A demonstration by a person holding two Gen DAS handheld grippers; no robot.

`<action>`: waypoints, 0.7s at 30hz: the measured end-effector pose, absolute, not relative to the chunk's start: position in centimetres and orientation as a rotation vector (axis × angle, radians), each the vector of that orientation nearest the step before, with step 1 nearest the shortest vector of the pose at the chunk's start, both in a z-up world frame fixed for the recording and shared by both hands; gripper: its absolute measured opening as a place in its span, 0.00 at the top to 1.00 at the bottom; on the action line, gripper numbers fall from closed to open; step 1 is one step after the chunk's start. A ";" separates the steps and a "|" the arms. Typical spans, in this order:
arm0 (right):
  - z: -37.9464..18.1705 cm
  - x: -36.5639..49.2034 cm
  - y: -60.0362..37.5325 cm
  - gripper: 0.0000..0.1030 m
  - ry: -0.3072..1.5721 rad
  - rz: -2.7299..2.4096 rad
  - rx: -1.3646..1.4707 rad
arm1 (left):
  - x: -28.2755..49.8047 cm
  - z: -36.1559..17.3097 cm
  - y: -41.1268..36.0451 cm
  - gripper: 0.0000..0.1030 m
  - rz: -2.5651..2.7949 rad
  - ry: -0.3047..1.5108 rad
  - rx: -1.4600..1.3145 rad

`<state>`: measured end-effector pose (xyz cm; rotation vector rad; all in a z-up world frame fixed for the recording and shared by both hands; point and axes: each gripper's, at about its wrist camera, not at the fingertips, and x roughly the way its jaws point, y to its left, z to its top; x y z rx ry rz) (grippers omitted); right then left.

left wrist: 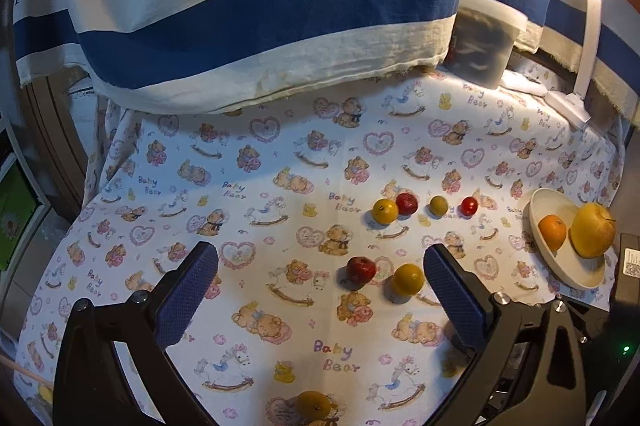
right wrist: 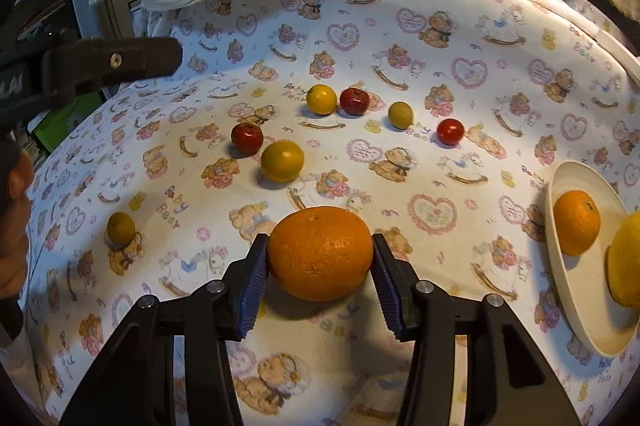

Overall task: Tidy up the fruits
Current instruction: 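Grasp the second orange with the right gripper and lift it, then grasp the small yellow-green fruit with the left gripper while the right gripper holds the orange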

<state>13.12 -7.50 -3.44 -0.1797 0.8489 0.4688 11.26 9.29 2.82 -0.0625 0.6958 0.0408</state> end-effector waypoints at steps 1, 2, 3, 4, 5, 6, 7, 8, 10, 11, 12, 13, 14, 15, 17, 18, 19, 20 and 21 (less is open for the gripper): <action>-3.2 12.9 -8.2 0.51 0.843 0.454 -0.160 | 11.3 2.8 9.1 0.03 0.032 0.689 -0.059; -2.9 12.7 -8.9 0.51 0.840 0.440 -0.141 | 11.5 2.8 8.9 0.09 0.029 0.693 -0.044; -2.6 12.6 -9.7 0.51 0.837 0.429 -0.124 | 11.8 2.6 8.5 0.13 0.035 0.705 -0.023; -2.2 12.4 -10.8 0.51 0.830 0.414 -0.108 | 12.1 2.4 8.2 0.17 0.039 0.715 -0.011; -2.0 12.2 -11.7 0.51 0.824 0.394 -0.101 | 12.3 2.3 8.1 0.17 0.036 0.722 -0.011; -1.7 12.1 -12.7 0.51 0.817 0.363 -0.096 | 12.4 2.3 8.0 0.17 0.027 0.730 -0.019; -1.4 11.8 -13.9 0.51 0.808 0.331 -0.091 | 12.3 2.3 8.0 0.17 0.011 0.740 -0.033; -1.2 11.7 -15.0 0.51 0.797 0.308 -0.092 | 12.2 2.4 7.9 0.17 -0.002 0.746 -0.044; -1.0 11.2 -17.0 0.51 0.750 0.241 -0.130 | 11.5 2.7 7.8 0.17 -0.019 0.752 -0.035; -1.0 11.0 -17.7 0.51 0.732 0.216 -0.145 | 11.1 2.8 7.7 0.17 -0.016 0.752 -0.016; -1.1 10.9 -18.5 0.51 0.725 0.199 -0.153 | 10.6 2.8 7.6 0.17 -0.008 0.753 0.009; -1.3 10.9 -19.5 0.51 0.729 0.195 -0.142 | 10.0 2.7 7.6 0.17 -0.002 0.756 0.028; -1.5 10.8 -20.2 0.51 0.733 0.199 -0.124 | 9.5 2.6 7.6 0.17 -0.001 0.763 0.042; -1.6 10.8 -20.8 0.51 0.736 0.203 -0.106 | 8.9 2.3 7.8 0.17 -0.008 0.773 0.053; -1.7 10.5 -21.6 0.51 0.735 0.208 -0.101 | 8.2 1.4 8.1 0.17 -0.034 0.810 0.053; -1.6 10.3 -21.7 0.51 0.727 0.211 -0.103 | 7.9 0.7 8.4 0.18 -0.039 0.837 0.048; -1.5 10.2 -21.8 0.51 0.718 0.212 -0.100 | 7.7 0.2 8.6 0.22 -0.039 0.856 0.041; -1.3 10.2 -21.8 0.51 0.713 0.214 -0.094 | 7.5 -0.4 8.8 0.25 -0.037 0.878 0.031; -1.2 10.1 -21.9 0.51 0.710 0.218 -0.087 | 7.4 -1.1 9.1 0.27 -0.036 0.906 0.018</action>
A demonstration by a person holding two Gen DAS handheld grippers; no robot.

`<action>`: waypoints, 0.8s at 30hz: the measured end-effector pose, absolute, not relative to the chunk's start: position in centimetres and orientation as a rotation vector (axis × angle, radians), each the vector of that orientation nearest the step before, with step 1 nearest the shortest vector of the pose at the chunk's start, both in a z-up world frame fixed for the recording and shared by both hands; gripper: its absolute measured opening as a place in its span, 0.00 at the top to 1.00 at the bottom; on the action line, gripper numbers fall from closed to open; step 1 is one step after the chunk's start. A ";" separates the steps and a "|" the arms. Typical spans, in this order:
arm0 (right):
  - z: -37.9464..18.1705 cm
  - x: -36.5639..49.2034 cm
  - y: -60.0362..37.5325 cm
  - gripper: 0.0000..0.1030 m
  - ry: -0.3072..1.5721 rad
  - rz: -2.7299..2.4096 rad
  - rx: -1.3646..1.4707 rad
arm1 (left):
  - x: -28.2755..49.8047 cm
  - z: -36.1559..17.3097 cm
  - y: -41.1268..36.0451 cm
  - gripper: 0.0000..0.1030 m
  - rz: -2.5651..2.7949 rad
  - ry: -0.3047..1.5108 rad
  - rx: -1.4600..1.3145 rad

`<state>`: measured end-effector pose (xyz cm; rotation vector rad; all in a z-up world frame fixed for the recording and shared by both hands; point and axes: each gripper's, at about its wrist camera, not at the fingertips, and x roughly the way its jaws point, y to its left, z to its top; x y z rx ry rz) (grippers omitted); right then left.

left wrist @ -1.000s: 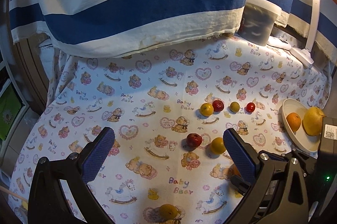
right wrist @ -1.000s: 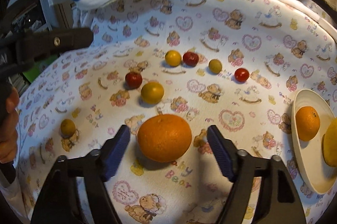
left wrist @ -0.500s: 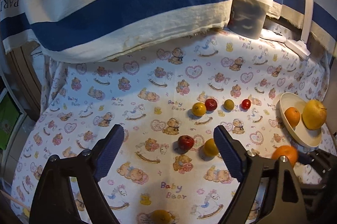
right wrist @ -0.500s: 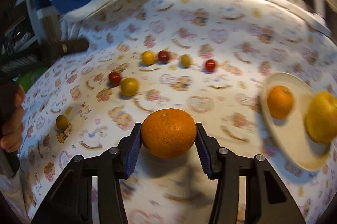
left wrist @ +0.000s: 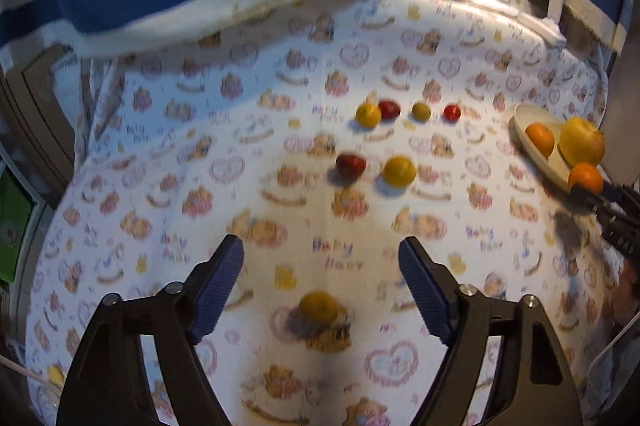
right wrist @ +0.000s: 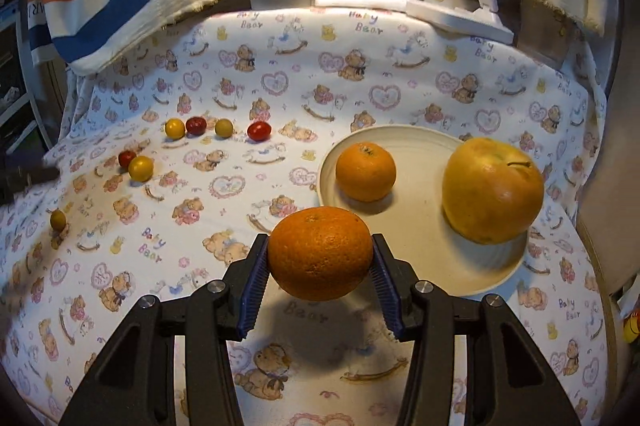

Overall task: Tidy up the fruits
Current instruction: 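Grasp the small yellow-green fruit with the left gripper while the right gripper holds the orange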

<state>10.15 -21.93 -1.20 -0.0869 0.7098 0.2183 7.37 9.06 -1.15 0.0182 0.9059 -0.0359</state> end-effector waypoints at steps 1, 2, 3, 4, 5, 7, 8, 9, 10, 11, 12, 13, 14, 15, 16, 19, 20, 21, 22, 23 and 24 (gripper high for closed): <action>-1.1 10.1 -22.0 0.51 0.707 0.225 -0.080 | 7.3 -1.7 9.2 0.33 -0.036 0.928 0.008; -1.0 9.9 -22.0 0.51 0.703 0.230 -0.077 | 7.2 -2.2 9.2 0.42 -0.036 0.947 0.004; -0.9 9.8 -21.9 0.51 0.698 0.232 -0.075 | 7.0 -2.7 9.1 0.47 -0.039 0.962 0.007; -0.8 9.7 -21.9 0.51 0.693 0.234 -0.075 | 6.8 -3.1 8.9 0.54 -0.043 0.974 0.012; -0.8 9.6 -22.0 0.51 0.690 0.236 -0.075 | 6.7 -3.5 8.7 0.58 -0.042 0.991 0.021; -0.8 9.6 -22.0 0.51 0.690 0.237 -0.073 | 6.5 -4.0 8.3 0.59 -0.026 1.000 0.042; -0.8 9.6 -22.0 0.51 0.689 0.235 -0.072 | 6.5 -4.2 8.3 0.59 -0.022 1.000 0.048; -0.7 9.6 -22.0 0.51 0.693 0.235 -0.067 | 6.5 -4.4 8.3 0.59 -0.016 1.006 0.049; -0.7 9.6 -22.1 0.51 0.695 0.235 -0.062 | 6.7 -4.5 8.4 0.61 -0.013 1.014 0.044; -0.7 9.5 -22.2 0.51 0.695 0.235 -0.057 | 6.7 -4.5 8.5 0.64 -0.014 1.009 0.036; -0.6 9.5 -22.3 0.51 0.694 0.237 -0.050 | 6.8 -4.6 8.6 0.65 -0.008 1.011 0.034; -0.5 9.5 -22.5 0.51 0.692 0.242 -0.042 | 6.9 -4.5 8.7 0.70 -0.003 1.014 0.027; -0.5 9.4 -22.5 0.51 0.691 0.245 -0.035 | 7.1 -4.5 8.9 0.78 0.000 1.015 0.018; -0.5 9.5 -22.6 0.51 0.692 0.245 -0.032 | 7.2 -4.4 9.0 0.77 -0.005 1.017 0.007; -0.5 9.5 -22.6 0.51 0.693 0.244 -0.032 | 7.2 -4.4 9.0 0.77 -0.015 1.017 0.000; -0.5 9.5 -22.5 0.51 0.694 0.244 -0.035 | 7.0 -4.2 8.4 0.78 -0.023 0.999 0.027; -0.5 9.5 -22.5 0.51 0.694 0.244 -0.034 | 6.9 -4.1 8.3 0.78 -0.024 0.990 0.033; -0.5 9.5 -22.5 0.51 0.694 0.244 -0.035 | 6.8 -3.9 8.1 0.78 -0.029 0.984 0.032; -0.5 9.5 -22.5 0.51 0.693 0.243 -0.034 | 6.8 -3.7 8.0 0.78 -0.034 0.980 0.030; -0.5 9.5 -22.5 0.51 0.693 0.242 -0.034 | 6.7 -3.5 7.9 0.78 -0.035 0.974 0.030; -0.6 9.5 -22.5 0.51 0.693 0.240 -0.032 | 6.6 -3.3 7.8 0.78 -0.037 0.966 0.031</action>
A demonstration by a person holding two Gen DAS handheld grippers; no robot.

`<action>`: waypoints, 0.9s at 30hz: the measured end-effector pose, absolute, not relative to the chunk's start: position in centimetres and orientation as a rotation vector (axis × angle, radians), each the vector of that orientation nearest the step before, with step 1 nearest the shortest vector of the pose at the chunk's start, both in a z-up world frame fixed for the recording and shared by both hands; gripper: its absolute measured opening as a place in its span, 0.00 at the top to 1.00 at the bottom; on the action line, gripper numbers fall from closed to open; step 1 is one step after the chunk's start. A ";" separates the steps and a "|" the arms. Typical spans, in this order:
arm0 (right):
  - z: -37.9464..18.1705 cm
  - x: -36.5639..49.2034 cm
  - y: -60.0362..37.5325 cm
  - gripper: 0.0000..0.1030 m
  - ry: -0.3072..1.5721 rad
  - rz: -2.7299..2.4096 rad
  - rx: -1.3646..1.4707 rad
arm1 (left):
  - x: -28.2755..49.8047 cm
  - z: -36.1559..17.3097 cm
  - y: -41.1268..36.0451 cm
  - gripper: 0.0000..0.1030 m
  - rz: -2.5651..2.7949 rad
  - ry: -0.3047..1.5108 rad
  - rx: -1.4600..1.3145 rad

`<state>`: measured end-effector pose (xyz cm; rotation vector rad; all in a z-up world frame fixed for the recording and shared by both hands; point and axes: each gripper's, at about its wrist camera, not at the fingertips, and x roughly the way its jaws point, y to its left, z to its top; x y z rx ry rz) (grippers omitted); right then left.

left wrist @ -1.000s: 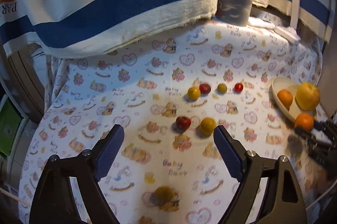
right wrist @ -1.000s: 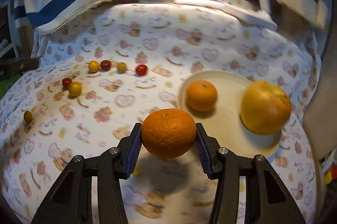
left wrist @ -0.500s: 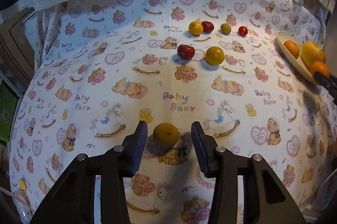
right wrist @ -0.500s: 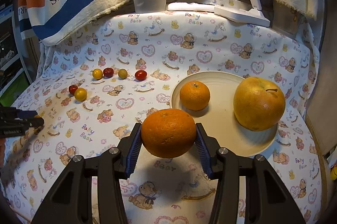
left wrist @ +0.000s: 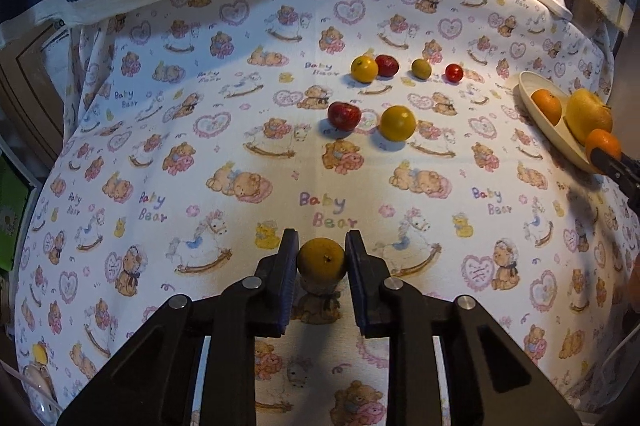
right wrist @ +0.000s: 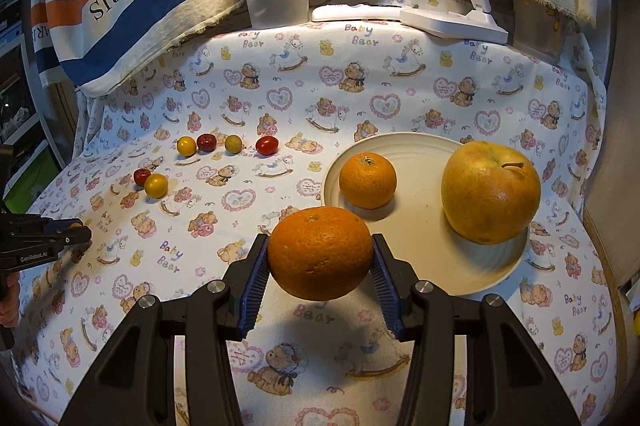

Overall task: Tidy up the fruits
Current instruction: 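Grasp the small yellow-green fruit with the left gripper while the right gripper holds the orange, then lower the orange onto the plate and open the right gripper while the left holds the small fruit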

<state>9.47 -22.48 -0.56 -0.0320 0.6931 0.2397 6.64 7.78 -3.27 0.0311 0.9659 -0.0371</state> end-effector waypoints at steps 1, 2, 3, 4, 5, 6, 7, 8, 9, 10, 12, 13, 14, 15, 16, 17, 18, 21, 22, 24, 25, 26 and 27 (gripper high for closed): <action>-0.6 9.5 -22.6 0.51 0.693 0.238 -0.030 | 6.6 -3.0 7.7 0.78 -0.037 0.958 0.033; -0.6 9.5 -22.6 0.51 0.693 0.235 -0.027 | 6.5 -2.8 7.6 0.78 -0.035 0.948 0.037; -0.6 9.5 -22.7 0.51 0.694 0.233 -0.022 | 6.5 -2.5 7.5 0.78 -0.033 0.938 0.038; -0.7 9.6 -22.9 0.51 0.697 0.231 -0.014 | 6.5 -2.2 7.4 0.78 -0.034 0.930 0.037; -0.6 9.7 -23.1 0.51 0.700 0.232 -0.004 | 6.5 -1.9 7.3 0.78 -0.037 0.925 0.034; -0.6 9.7 -23.3 0.51 0.702 0.234 0.009 | 6.5 -1.6 7.1 0.78 -0.041 0.918 0.035; -0.5 9.7 -23.5 0.51 0.700 0.236 0.018 | 6.5 -1.2 6.9 0.78 -0.049 0.910 0.041; -0.3 9.6 -23.6 0.51 0.696 0.239 0.023 | 6.4 -0.8 6.8 0.78 -0.055 0.895 0.044; -0.2 9.5 -23.6 0.51 0.689 0.241 0.025 | 6.3 -0.2 6.7 0.78 -0.056 0.870 0.041; -0.1 9.4 -23.7 0.51 0.681 0.241 0.024 | 6.3 0.4 6.7 0.78 -0.056 0.851 0.038; 0.1 9.3 -23.7 0.51 0.671 0.235 0.019 | 6.4 1.4 6.5 0.78 -0.066 0.834 0.036; 0.1 9.3 -23.7 0.51 0.669 0.233 0.016 | 6.5 1.8 6.4 0.78 -0.071 0.829 0.038; 0.2 9.3 -23.7 0.51 0.668 0.234 0.017 | 6.5 2.3 6.3 0.78 -0.078 0.823 0.042; 0.2 9.3 -23.7 0.51 0.667 0.237 0.020 | 6.5 2.8 6.3 0.78 -0.082 0.812 0.041; 0.3 9.2 -23.7 0.51 0.666 0.240 0.022 | 6.5 3.3 6.3 0.78 -0.082 0.802 0.036; 0.4 9.2 -23.8 0.51 0.662 0.241 0.022 | 6.4 3.7 6.3 0.78 -0.081 0.794 0.034; 0.4 9.1 -23.8 0.51 0.659 0.240 0.021 | 6.4 4.1 6.2 0.78 -0.083 0.787 0.035; 0.7 8.9 -23.9 0.51 0.646 0.241 0.021 | 6.3 5.0 5.8 0.78 -0.085 0.773 0.048; 0.9 8.8 -24.0 0.51 0.638 0.240 0.023 | 6.3 5.2 5.6 0.78 -0.087 0.770 0.049; 1.2 8.8 -24.1 0.51 0.628 0.224 0.019 | 6.3 5.7 5.1 0.78 -0.098 0.764 0.053; 1.4 8.8 -24.2 0.51 0.627 0.214 0.012 | 6.4 5.9 4.9 0.78 -0.104 0.758 0.056; 1.9 8.8 -24.3 0.51 0.624 0.211 0.013 | 6.5 6.2 4.5 0.78 -0.109 0.750 0.060; 2.4 8.8 -24.5 0.51 0.620 0.217 0.019 | 6.6 6.4 4.1 0.78 -0.116 0.742 0.063</action>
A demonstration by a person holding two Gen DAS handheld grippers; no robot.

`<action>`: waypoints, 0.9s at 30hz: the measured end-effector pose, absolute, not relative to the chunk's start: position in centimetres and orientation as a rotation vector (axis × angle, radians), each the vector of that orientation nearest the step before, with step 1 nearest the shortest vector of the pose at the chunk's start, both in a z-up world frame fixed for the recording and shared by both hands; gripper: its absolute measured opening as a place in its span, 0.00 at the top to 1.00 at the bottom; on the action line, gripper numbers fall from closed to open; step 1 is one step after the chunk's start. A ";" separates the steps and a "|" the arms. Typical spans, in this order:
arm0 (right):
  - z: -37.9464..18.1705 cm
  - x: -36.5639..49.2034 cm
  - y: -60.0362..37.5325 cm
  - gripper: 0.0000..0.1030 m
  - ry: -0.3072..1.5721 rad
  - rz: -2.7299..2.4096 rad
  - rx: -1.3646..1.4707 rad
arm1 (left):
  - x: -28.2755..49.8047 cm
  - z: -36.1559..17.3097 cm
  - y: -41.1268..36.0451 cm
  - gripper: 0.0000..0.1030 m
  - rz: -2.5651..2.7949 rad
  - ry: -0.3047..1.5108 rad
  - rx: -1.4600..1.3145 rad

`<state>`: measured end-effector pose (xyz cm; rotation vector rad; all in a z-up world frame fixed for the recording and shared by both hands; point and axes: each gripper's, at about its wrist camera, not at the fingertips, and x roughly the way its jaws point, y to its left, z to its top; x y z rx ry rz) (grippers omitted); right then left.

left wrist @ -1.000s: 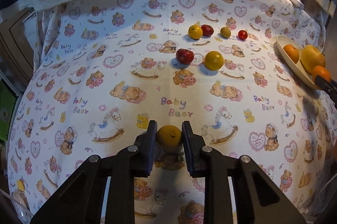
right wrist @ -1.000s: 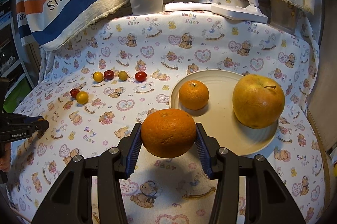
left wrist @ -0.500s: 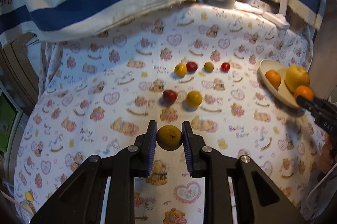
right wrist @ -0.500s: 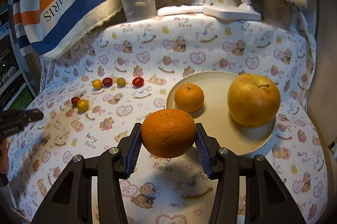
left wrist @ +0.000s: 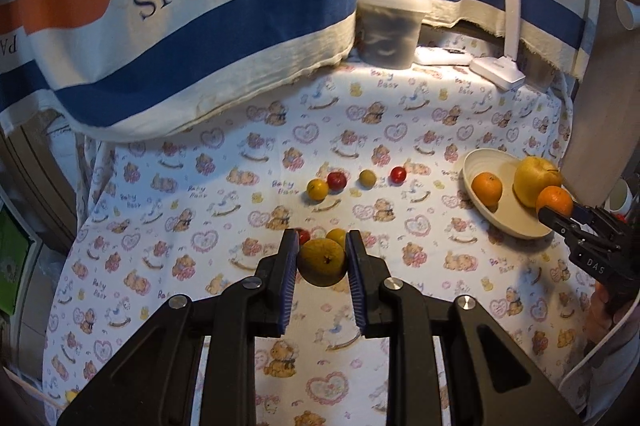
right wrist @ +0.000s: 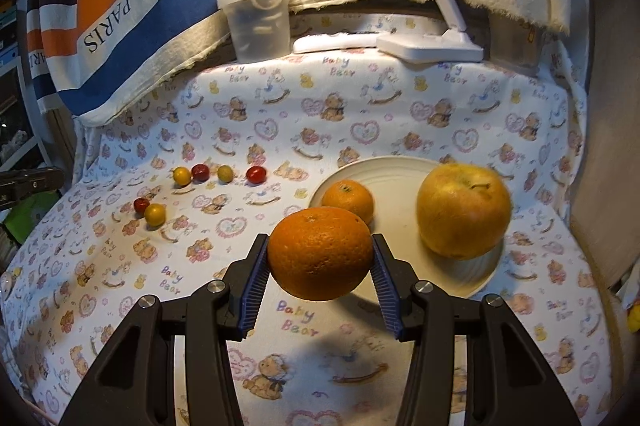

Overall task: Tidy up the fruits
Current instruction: 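Lower the orange onto the plate and open the right gripper while the left holds the small fruit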

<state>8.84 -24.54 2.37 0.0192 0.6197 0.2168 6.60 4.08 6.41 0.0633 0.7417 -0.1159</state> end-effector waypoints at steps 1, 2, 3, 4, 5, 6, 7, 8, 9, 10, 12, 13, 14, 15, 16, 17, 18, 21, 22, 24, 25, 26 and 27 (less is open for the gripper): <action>3.0 8.9 -24.8 0.51 0.613 0.227 0.023 | 6.8 6.7 3.6 0.78 -0.126 0.731 0.065; 3.8 8.9 -25.0 0.51 0.602 0.230 0.020 | 7.0 7.0 3.1 0.78 -0.133 0.718 0.063; 4.7 9.0 -25.3 0.51 0.582 0.222 0.015 | 7.2 7.4 2.5 0.78 -0.138 0.696 0.049; 5.6 9.0 -25.7 0.51 0.559 0.210 0.012 | 7.4 7.7 2.0 0.78 -0.143 0.668 0.014; 6.5 9.0 -26.2 0.51 0.528 0.198 0.014 | 7.7 7.7 1.6 0.78 -0.154 0.653 -0.015; 7.4 9.0 -26.8 0.51 0.498 0.185 0.026 | 8.1 7.7 0.7 0.78 -0.176 0.655 -0.027; 8.0 9.0 -27.4 0.51 0.477 0.170 0.041 | 8.4 7.7 -0.1 0.78 -0.198 0.667 -0.029; 8.4 9.1 -27.9 0.51 0.463 0.161 0.058 | 8.4 7.9 -0.7 0.78 -0.221 0.670 -0.035; 8.6 9.2 -28.4 0.51 0.454 0.160 0.076 | 8.2 8.3 -1.4 0.78 -0.255 0.653 -0.043; 8.7 9.4 -29.1 0.51 0.447 0.161 0.093 | 8.0 8.7 -2.2 0.78 -0.274 0.634 -0.033; 8.3 9.7 -30.1 0.51 0.450 0.152 0.106 | 8.4 9.2 -4.2 0.78 -0.282 0.619 0.009; 7.8 10.1 -30.7 0.51 0.458 0.141 0.118 | 8.9 9.2 -5.2 0.78 -0.291 0.628 0.024; 7.3 10.3 -31.1 0.51 0.467 0.138 0.130 | 9.5 9.0 -6.4 0.78 -0.299 0.652 0.051; 6.8 10.5 -31.6 0.51 0.479 0.136 0.145 | 10.4 8.4 -8.0 0.78 -0.317 0.700 0.111; 5.9 10.9 -32.1 0.51 0.501 0.136 0.164 | 11.2 7.8 -9.3 0.78 -0.329 0.736 0.145; 5.3 11.2 -32.3 0.51 0.525 0.137 0.177 | 11.8 7.2 -10.2 0.78 -0.344 0.761 0.146; 4.7 11.7 -32.6 0.51 0.562 0.150 0.186 | 12.6 6.3 -11.3 0.78 -0.380 0.805 0.139; 3.3 12.6 -32.3 0.51 0.658 0.185 0.144 | 14.5 3.5 -14.3 0.78 -0.490 0.926 0.145; 2.8 12.9 -32.2 0.51 0.695 0.207 0.131 | 14.9 2.6 -15.1 0.78 -0.511 0.956 0.150; 1.8 13.5 -32.3 0.51 0.773 0.241 0.128 | 15.8 0.9 -16.3 0.78 -0.520 0.997 0.134; 1.3 13.9 -32.7 0.51 0.797 0.261 0.152 | 16.2 0.1 -16.7 0.78 -0.520 1.014 0.132; 0.9 13.9 -33.0 0.51 0.807 0.270 0.173 | 16.4 -0.5 -17.0 0.78 -0.525 1.025 0.128; 0.9 13.9 -33.0 0.51 0.810 0.279 0.181 | 16.5 -1.0 -17.1 0.78 -0.526 1.030 0.122</action>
